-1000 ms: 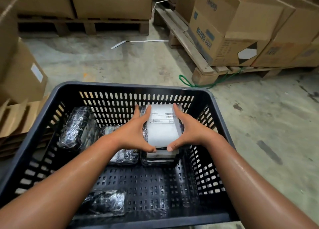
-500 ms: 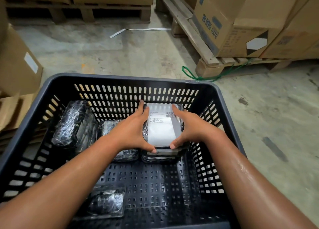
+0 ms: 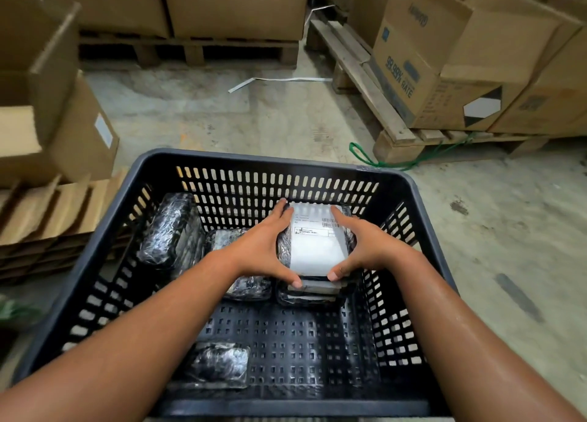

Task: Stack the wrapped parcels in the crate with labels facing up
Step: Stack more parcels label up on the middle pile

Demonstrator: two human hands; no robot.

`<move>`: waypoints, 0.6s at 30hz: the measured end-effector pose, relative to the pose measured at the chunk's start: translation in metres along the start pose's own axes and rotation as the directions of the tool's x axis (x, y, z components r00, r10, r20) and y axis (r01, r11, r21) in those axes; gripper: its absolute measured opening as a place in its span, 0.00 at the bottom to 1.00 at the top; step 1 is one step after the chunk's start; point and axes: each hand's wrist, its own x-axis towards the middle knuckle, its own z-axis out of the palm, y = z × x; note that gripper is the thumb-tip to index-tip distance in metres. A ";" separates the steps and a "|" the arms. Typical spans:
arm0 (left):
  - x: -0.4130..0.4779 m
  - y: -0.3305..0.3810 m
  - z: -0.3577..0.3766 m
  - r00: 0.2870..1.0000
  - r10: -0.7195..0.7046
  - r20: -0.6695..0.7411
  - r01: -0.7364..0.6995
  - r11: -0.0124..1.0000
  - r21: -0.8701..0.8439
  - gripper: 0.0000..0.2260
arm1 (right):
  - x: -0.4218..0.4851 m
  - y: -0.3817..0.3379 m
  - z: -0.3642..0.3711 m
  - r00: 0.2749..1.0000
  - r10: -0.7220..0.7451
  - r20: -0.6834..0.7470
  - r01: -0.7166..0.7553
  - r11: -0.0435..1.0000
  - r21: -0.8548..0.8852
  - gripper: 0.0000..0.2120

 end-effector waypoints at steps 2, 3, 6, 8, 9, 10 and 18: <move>-0.006 0.004 -0.012 1.000 -0.029 -0.003 0.029 1.000 0.003 0.69 | -0.002 -0.003 -0.003 1.000 0.008 0.007 -0.008 1.000 -0.017 0.70; -0.010 0.004 -0.020 0.999 -0.044 -0.019 0.044 0.999 -0.005 0.68 | -0.002 -0.007 -0.005 1.000 0.017 0.017 -0.016 0.999 -0.041 0.69; -0.031 -0.004 -0.053 0.994 -0.059 -0.092 0.062 0.998 0.024 0.62 | -0.001 -0.031 -0.014 1.000 0.008 0.020 -0.005 0.983 -0.182 0.66; -0.049 -0.016 -0.075 0.989 -0.057 -0.139 0.064 0.997 0.050 0.59 | -0.001 -0.059 -0.018 0.998 -0.062 -0.030 0.052 0.967 -0.247 0.63; -0.059 -0.022 -0.085 0.985 -0.066 -0.162 0.074 0.996 0.046 0.59 | 0.000 -0.074 -0.017 0.992 -0.113 -0.053 0.097 0.963 -0.251 0.61; -0.068 -0.028 -0.093 0.980 -0.083 -0.182 0.092 0.995 0.041 0.59 | 0.000 -0.089 -0.014 0.983 -0.168 -0.071 0.148 0.960 -0.236 0.59; -0.108 -0.053 -0.108 0.968 -0.202 -0.148 0.233 0.942 0.239 0.60 | 0.037 -0.143 0.106 0.942 -0.334 0.032 0.335 0.931 -0.145 0.45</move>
